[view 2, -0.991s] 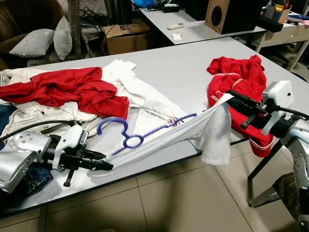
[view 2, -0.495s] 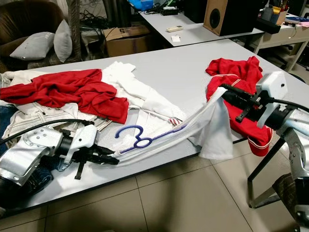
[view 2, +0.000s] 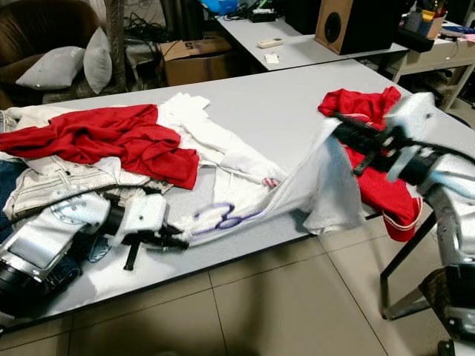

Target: Hang hanger

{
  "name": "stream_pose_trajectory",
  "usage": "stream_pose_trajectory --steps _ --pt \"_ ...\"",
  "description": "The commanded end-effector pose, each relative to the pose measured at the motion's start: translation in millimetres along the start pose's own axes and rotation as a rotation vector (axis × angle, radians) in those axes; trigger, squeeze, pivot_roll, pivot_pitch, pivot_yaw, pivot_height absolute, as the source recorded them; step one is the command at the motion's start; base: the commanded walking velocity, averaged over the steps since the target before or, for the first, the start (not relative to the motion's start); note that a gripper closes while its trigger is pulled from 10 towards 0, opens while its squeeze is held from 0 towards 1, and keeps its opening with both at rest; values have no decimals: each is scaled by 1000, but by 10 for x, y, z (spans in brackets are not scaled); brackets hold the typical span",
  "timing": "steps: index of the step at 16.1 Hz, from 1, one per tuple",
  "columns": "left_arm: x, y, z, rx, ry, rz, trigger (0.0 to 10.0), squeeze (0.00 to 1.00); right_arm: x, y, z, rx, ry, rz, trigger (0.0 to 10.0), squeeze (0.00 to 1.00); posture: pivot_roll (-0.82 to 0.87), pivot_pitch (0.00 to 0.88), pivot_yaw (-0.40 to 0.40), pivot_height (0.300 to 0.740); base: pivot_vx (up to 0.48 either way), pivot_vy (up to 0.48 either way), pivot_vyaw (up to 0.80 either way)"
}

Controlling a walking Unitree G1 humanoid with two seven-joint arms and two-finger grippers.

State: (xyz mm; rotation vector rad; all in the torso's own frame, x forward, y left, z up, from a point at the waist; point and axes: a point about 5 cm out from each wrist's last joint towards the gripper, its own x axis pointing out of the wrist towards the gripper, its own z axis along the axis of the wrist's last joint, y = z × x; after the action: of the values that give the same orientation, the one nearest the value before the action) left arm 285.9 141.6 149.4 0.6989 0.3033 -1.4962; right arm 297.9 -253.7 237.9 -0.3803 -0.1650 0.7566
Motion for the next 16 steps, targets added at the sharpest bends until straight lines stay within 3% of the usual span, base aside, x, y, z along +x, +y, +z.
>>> stream_pose_trajectory --steps 1,2,3,4,5,6,7,10,13,16 --pt "-19 -19 117 26 -57 -30 0 0 35 53 -18 -2 9 26 2235 0 -34 0 37 740 0 0 0" --pt "-27 -28 160 32 -80 -42 0 0 53 60 -35 2 15 29 4392 0 -34 0 37 740 0 0 0" --pt "-30 -48 228 36 -110 -67 0 0 97 65 -56 13 22 32 9686 0 -34 0 37 740 0 0 0" --pt "-18 -87 280 41 -126 -110 0 0 145 64 -92 32 37 46 10000 0 -34 0 37 740 0 0 0" --pt "-12 -125 306 38 -131 -157 0 0 171 62 -151 56 73 76 10000 71 -33 0 34 740 0 0 0" --pt "-15 -136 316 34 -134 -172 0 0 170 62 -182 66 95 98 10000 863 -34 0 33 740 0 0 0" --pt "-22 -127 317 32 -132 -166 0 0 153 64 -191 68 108 121 10000 1000 -31 0 30 740 0 0 0" --pt "-151 0 188 4 -53 -94 0 0 -63 47 -113 91 179 276 10000 1000 -30 0 26 740 0 0 0" --pt "-219 83 73 -15 24 -52 0 0 -271 -34 25 109 194 315 10000 1000 -35 0 35 740 0 0 0" --pt "-256 153 60 -38 20 -29 0 0 -447 3 147 138 209 368 10000 1000 -36 0 44 740 0 0 0"
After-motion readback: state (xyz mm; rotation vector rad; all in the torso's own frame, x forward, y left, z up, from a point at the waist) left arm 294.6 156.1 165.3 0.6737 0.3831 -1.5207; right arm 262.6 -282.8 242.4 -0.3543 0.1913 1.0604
